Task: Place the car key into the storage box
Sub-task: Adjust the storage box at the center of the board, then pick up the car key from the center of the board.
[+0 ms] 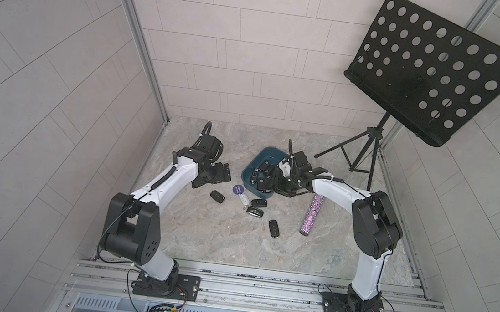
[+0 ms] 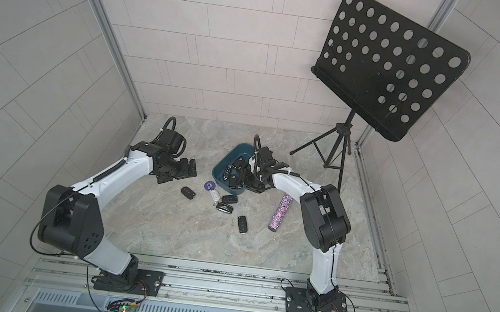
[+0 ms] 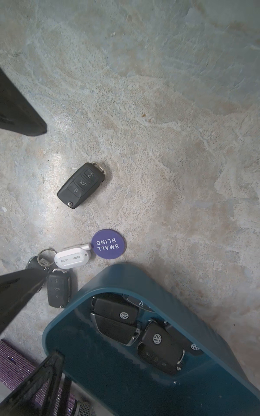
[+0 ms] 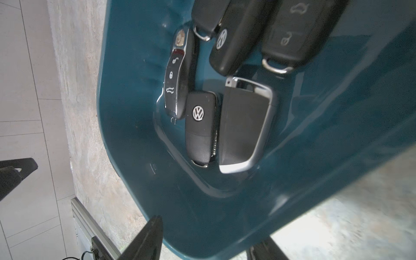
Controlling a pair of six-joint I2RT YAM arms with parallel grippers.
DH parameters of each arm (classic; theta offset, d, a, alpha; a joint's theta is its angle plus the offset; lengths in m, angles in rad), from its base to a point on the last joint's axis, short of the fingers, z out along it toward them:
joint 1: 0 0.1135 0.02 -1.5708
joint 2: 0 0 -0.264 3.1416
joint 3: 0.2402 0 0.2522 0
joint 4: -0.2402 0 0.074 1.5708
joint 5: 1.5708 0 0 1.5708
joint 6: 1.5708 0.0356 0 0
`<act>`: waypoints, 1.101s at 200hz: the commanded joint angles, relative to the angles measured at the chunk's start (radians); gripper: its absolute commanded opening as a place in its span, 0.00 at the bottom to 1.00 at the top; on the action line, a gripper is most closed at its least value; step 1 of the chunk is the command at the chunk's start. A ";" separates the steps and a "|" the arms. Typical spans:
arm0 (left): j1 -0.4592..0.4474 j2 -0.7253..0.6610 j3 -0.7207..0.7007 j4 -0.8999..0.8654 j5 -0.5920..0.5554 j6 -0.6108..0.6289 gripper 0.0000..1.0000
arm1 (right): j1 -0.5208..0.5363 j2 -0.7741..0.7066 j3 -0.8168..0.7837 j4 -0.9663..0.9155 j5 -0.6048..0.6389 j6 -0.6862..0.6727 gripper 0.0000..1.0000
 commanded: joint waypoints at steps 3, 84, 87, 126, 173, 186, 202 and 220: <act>0.002 -0.027 -0.013 -0.033 0.002 0.014 1.00 | 0.008 -0.033 0.014 -0.028 0.020 -0.016 0.64; 0.000 -0.092 -0.106 -0.004 0.179 0.008 1.00 | 0.048 -0.380 -0.242 -0.255 0.166 -0.208 0.77; 0.000 -0.094 -0.110 -0.004 0.182 0.008 1.00 | 0.054 -0.392 -0.254 -0.260 0.175 -0.211 0.77; 0.000 -0.133 -0.168 -0.002 0.207 0.001 1.00 | 0.141 -0.503 -0.356 -0.310 0.270 -0.233 0.78; 0.000 -0.174 -0.227 -0.012 0.220 0.003 1.00 | 0.263 -0.494 -0.380 -0.324 0.363 -0.269 0.79; 0.000 -0.184 -0.238 -0.019 0.216 0.011 1.00 | 0.294 -0.473 -0.378 -0.319 0.378 -0.270 0.79; 0.000 -0.191 -0.241 -0.025 0.210 0.022 1.00 | 0.317 -0.446 -0.380 -0.294 0.383 -0.258 0.79; 0.000 -0.190 -0.239 -0.029 0.208 0.033 1.00 | 0.339 -0.414 -0.371 -0.276 0.396 -0.260 0.79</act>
